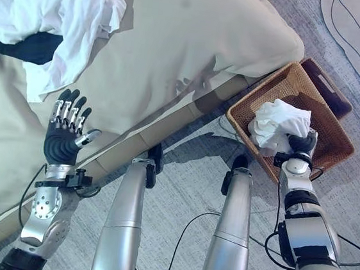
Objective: Pick up clothes into the bucket
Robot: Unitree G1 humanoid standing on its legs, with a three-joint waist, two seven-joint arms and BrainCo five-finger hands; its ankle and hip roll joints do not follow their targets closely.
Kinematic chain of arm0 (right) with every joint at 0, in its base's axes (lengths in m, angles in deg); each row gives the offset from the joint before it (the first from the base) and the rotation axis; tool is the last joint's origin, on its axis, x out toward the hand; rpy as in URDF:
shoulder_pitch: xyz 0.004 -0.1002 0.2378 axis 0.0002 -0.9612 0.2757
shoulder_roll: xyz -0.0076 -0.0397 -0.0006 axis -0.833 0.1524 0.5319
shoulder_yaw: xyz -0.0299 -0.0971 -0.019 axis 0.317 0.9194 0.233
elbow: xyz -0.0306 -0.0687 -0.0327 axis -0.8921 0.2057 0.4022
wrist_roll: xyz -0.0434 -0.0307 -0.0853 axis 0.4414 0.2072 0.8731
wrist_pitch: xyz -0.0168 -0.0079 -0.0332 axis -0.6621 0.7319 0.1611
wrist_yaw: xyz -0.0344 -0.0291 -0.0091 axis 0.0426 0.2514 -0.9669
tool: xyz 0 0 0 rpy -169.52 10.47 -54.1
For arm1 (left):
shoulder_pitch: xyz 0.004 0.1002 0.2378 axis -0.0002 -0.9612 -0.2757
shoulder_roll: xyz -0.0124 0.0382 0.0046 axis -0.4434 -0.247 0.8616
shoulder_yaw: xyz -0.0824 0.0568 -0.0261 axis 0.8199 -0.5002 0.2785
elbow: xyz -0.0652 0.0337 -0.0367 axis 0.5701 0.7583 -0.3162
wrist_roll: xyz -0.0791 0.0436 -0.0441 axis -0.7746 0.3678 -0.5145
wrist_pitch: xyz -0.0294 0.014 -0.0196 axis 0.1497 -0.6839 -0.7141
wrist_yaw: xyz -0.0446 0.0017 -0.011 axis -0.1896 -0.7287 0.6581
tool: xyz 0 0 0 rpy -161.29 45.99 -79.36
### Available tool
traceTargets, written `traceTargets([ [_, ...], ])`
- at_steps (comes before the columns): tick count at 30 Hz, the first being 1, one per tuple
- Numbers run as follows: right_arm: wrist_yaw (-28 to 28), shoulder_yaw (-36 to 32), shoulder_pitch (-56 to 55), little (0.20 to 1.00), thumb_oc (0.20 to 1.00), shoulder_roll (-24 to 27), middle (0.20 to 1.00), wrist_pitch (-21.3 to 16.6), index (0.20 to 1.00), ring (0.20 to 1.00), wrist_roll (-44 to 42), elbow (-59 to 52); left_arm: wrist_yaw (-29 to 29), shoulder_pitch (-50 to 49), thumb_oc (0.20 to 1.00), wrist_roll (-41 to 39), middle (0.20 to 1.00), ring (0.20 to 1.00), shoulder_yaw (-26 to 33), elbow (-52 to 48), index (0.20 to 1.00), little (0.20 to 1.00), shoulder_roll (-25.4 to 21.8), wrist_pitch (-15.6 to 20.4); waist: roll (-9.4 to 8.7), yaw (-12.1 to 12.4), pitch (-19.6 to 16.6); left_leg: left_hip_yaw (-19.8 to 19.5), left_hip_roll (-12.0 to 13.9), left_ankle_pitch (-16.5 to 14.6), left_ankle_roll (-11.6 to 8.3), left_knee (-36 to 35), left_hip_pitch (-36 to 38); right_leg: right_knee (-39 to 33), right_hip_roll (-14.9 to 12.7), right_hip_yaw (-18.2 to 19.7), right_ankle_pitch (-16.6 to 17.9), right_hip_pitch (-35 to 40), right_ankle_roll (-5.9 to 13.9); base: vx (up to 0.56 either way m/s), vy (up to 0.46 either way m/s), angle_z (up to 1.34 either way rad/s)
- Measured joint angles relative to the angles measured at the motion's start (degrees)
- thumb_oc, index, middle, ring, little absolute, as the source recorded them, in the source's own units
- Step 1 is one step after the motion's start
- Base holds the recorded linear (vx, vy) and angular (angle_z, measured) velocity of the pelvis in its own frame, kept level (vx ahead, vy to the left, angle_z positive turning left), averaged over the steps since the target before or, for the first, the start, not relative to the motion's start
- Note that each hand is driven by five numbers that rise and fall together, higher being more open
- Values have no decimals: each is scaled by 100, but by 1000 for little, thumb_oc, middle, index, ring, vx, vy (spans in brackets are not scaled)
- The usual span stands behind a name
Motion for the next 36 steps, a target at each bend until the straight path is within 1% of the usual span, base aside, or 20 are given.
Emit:
traceTargets([
  [4,-138,-229,4,1000,1000,14,1000,5,1000,1000,-5,38,-13,8,1000,0,1000,1000,1,4,1000,1000,3,0,0,-1,-7,3,-4,9,10,-69,77,-33,-8,-16,2,60,-11,0,0,0],
  [8,-245,-304,-13,1000,1000,14,1000,8,1000,1000,-6,197,-17,23,1000,1,1000,1000,-2,4,1000,1000,14,0,5,-4,-92,15,0,81,76,-427,378,-310,-32,-88,23,350,-43,-51,-5,2],
  [9,-259,-399,-14,1000,1000,13,1000,11,1000,1000,-20,248,-19,42,1000,-2,1000,1000,2,8,1000,1000,14,0,6,-1,-138,22,-6,248,49,-619,474,-438,-45,-122,156,432,-37,-103,-12,9],
  [10,-334,-544,1,1000,1000,9,1000,12,1000,1000,-44,262,-19,116,1000,-3,1000,1000,1,11,1000,1000,15,1,12,-6,-154,28,-6,385,45,-1043,736,-755,-66,-210,247,654,-48,-32,-41,9],
  [12,-342,-622,-105,1000,1000,9,1000,11,1000,1000,-139,255,-16,134,1000,-3,1000,1000,-11,37,1000,1000,50,1,14,-8,-374,28,11,505,113,-1447,944,-1060,-62,-299,311,846,-93,-21,-52,6],
  [13,-342,-675,-148,1000,1000,5,1000,11,1000,1000,-221,253,-16,174,1000,-4,1000,1000,-7,82,1000,1000,84,1,16,-11,-380,29,13,577,116,-1627,1106,-1180,-70,-342,350,998,-71,0,-58,8],
  [15,-338,-707,-436,1000,1000,-34,1000,7,1000,1000,-408,278,-7,57,1000,-18,1000,1000,-25,178,1000,1000,180,4,14,3,-851,5,26,660,131,-1996,1281,-1457,-81,-461,374,1174,-93,7,-82,10],
  [16,-331,-723,-531,1000,1000,-50,1000,6,1000,1000,-487,284,-5,53,1000,-21,1000,1000,-25,236,1000,1000,189,5,3,-9,-926,-14,27,702,166,-2075,1377,-1519,-85,-509,394,1275,-68,11,-72,9],
  [19,-193,-857,-959,1000,1000,-168,1000,-8,1000,1000,-751,225,53,56,1000,-39,1000,1000,-39,548,1000,1000,249,2,1,-16,-987,-68,61,808,116,-2465,2009,-1812,-91,-680,397,1938,-57,49,-101,11],
  [21,-96,-858,-1442,1000,1000,-331,1000,-15,1000,1000,-834,124,131,-29,1000,-40,1000,1000,-46,752,1000,1000,270,-5,-12,-51,-1161,-172,92,941,68,-2827,2472,-2110,-83,-886,400,2461,-50,79,-124,17],
  [24,3,-877,-2197,1000,1000,-577,1000,-94,1000,1000,-883,-491,197,-115,1000,-36,1000,1000,-25,1012,1000,1000,303,-14,-67,-33,-1283,-228,142,1065,85,-3209,3028,-2436,-50,-1048,406,3054,-45,88,-107,12],
  [25,34,-872,-2535,1000,1000,-686,1000,-143,1000,1000,-883,-927,223,-157,1000,-14,1000,1000,-6,1126,1000,1000,331,-16,-70,-84,-1287,-252,186,1068,89,-3345,3287,-2582,-17,-1123,404,3356,-42,122,-100,6],
  [26,52,-853,-2726,1000,1000,-790,1000,-184,1000,1000,-872,-1198,228,-171,1000,10,1000,1000,8,1253,1000,1000,354,-25,-86,-64,-1305,-265,200,1120,114,-3428,3434,-2685,1,-1164,418,3529,-37,108,-91,12],
  [27,82,-848,-3169,1000,1000,-981,1000,-210,1000,1000,-847,-1872,244,-208,1000,14,1000,1000,46,1473,1000,1000,403,-96,-93,-113,-1308,-327,246,1138,125,-3651,3793,-2875,42,-1282,416,3923,-35,72,-59,16],
  [29,209,-826,-3473,1000,1000,-1222,1000,-328,1000,1000,-715,-2266,244,-347,1000,22,1000,1000,145,1625,1000,1000,393,-129,-211,-179,-1481,-331,306,1125,220,-3878,4078,-3030,100,-1332,387,4190,-44,119,-92,7],
  [31,314,-843,-3795,1000,1000,-1256,1000,-351,1000,1000,-696,-2791,205,-361,1000,307,1000,1000,247,1790,1000,1000,407,-231,-211,-180,-1491,-364,366,1169,295,-4132,4351,-3192,152,-1437,390,4481,-22,145,-124,14],
  [32,443,-816,-4141,1000,1000,-1306,1000,-365,1000,1000,-643,-3230,161,-389,1000,520,1000,1000,312,1903,1000,1000,406,-333,-234,-193,-1504,-402,404,1274,442,-4330,4689,-3391,232,-1484,392,4870,-23,85,-82,20],
  [33,500,-768,-4292,1000,1000,-1317,1000,-389,1000,1000,-588,-3375,137,-450,1000,651,1000,1000,347,1906,1000,1000,409,-369,-263,-192,-1530,-415,421,1284,430,-4366,4865,-3466,255,-1494,391,5035,-24,83,-75,12],
  [35,683,-584,-4525,1000,1000,-1307,1000,-394,1000,1000,-446,-3684,30,-568,1000,978,1000,1000,449,1949,1000,1000,401,-408,-292,-185,-1779,-437,471,1202,565,-4366,4989,-3550,316,-1563,349,5251,-52,166,-111,4],
  [36,736,-567,-4580,1000,1000,-1308,1000,-391,1000,1000,-417,-3829,8,-551,1000,1049,1000,1000,465,1961,1000,1000,410,-421,-291,-185,-1794,-462,485,1205,569,-4365,5039,-3559,334,-1586,343,5320,-58,192,-96,10],
])
